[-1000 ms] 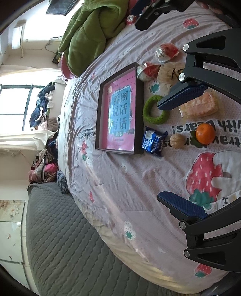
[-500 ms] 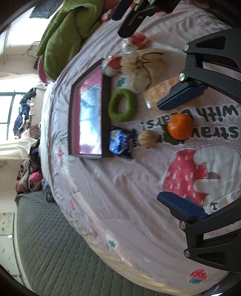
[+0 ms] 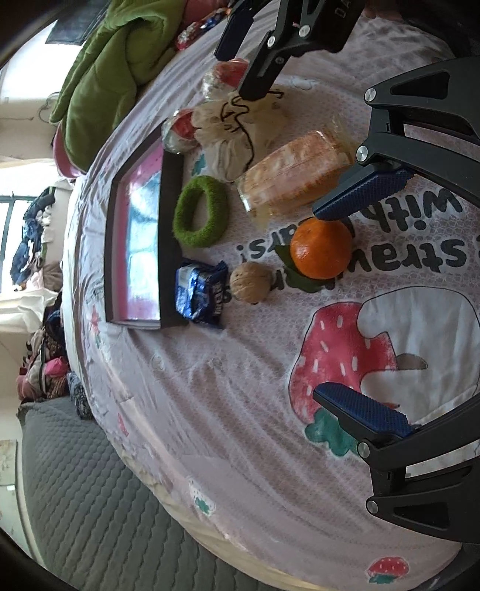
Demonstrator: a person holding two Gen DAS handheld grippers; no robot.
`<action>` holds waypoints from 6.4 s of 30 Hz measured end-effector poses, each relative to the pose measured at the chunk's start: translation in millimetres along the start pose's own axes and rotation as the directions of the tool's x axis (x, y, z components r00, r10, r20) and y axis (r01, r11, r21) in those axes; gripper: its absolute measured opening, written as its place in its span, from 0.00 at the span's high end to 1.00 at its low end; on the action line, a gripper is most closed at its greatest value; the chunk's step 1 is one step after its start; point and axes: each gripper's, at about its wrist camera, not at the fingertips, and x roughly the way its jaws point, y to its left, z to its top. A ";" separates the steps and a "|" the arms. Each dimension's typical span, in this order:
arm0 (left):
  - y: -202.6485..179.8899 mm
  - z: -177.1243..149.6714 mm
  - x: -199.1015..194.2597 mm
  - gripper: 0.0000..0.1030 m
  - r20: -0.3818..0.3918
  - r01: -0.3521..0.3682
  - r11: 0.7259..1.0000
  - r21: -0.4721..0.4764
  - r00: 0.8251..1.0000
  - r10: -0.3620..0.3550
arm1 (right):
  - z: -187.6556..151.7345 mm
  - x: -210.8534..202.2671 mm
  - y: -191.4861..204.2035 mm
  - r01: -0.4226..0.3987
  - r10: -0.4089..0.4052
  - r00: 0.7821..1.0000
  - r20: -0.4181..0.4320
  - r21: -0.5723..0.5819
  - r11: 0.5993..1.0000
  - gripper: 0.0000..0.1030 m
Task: Organize objects
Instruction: 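Move the left gripper toward the orange while the right gripper approaches the mesh bag, then close the left gripper on the orange while the right gripper grasps the mesh bag, then lift the orange with the left gripper while the right gripper carries the mesh bag toward the tray, then lower the orange onto the book and open the left gripper while the right gripper releases the mesh bag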
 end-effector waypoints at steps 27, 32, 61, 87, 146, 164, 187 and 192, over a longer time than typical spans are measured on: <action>-12.2 8.6 36.2 0.56 -0.049 0.186 0.983 0.005 0.981 -0.185 | -1.7 37.8 9.8 0.017 -0.021 0.998 -0.058 -0.059 0.998 0.41; -11.0 8.8 37.4 0.59 -0.038 0.207 0.978 0.003 0.978 -0.207 | -7.6 46.8 12.4 0.012 -0.017 0.997 -0.078 -0.068 0.998 0.66; -12.0 10.3 -4.9 0.61 0.050 0.188 0.982 -0.004 0.981 -0.188 | -1.3 0.7 11.2 -0.055 0.056 0.998 0.037 -0.018 0.998 0.77; -34.1 38.5 -57.5 0.61 0.151 0.089 0.995 -0.052 0.985 -0.080 | 11.8 -47.1 -4.0 -0.047 0.039 0.988 0.148 0.052 0.998 0.77; -29.4 183.6 -13.7 0.61 0.207 0.051 0.996 -0.069 0.978 -0.036 | 138.8 -31.2 -58.8 -0.129 0.126 0.952 0.281 -0.006 0.992 0.77; -36.2 225.5 74.2 0.61 0.103 0.052 0.996 -0.073 0.994 -0.044 | 155.3 55.1 -99.9 -0.227 0.218 0.963 0.159 0.043 0.973 0.77; -56.9 247.0 167.9 0.61 -0.018 0.086 0.996 -0.005 0.996 -0.086 | 152.1 136.5 -117.6 -0.205 0.205 0.979 0.016 -0.001 0.979 0.77; -59.0 249.7 178.4 0.61 -0.041 0.077 0.997 0.012 0.996 -0.077 | 146.1 156.3 -116.2 -0.182 0.181 0.983 -0.036 -0.026 0.983 0.77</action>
